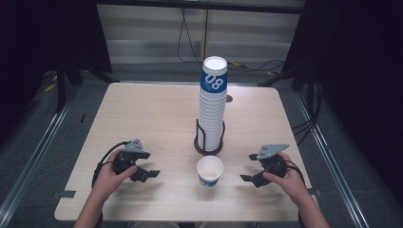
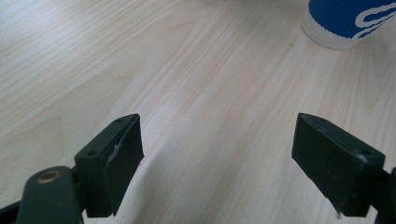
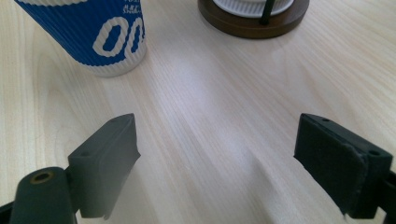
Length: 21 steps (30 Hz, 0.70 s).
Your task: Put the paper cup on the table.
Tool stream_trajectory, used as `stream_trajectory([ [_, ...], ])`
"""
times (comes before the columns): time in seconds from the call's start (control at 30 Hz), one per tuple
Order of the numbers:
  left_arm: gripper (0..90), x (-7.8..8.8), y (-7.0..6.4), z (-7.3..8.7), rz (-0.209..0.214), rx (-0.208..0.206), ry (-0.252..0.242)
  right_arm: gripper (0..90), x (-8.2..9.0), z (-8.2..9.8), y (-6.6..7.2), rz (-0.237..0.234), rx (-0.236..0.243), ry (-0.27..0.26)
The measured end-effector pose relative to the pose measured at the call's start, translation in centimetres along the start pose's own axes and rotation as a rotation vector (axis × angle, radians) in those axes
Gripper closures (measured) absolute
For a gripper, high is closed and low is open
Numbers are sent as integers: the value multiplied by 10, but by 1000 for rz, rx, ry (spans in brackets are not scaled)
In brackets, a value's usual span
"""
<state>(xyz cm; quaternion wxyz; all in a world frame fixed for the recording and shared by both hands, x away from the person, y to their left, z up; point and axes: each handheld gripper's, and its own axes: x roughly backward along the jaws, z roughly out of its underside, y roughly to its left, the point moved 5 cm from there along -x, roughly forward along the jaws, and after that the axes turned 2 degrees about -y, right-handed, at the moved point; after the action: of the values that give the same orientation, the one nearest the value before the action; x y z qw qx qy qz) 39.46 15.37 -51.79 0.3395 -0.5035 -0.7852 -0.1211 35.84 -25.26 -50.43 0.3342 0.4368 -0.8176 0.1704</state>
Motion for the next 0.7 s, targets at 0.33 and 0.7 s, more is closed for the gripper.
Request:
stream_trajectory([
  [0.33, 163, 3, 9, 9, -9, 12, -1, 127, 3, 9, -7, 28, -18, -7],
  [0.7, 163, 9, 20, 20, -20, 34, 4, 128, 5, 15, -14, 51, -17, -15],
])
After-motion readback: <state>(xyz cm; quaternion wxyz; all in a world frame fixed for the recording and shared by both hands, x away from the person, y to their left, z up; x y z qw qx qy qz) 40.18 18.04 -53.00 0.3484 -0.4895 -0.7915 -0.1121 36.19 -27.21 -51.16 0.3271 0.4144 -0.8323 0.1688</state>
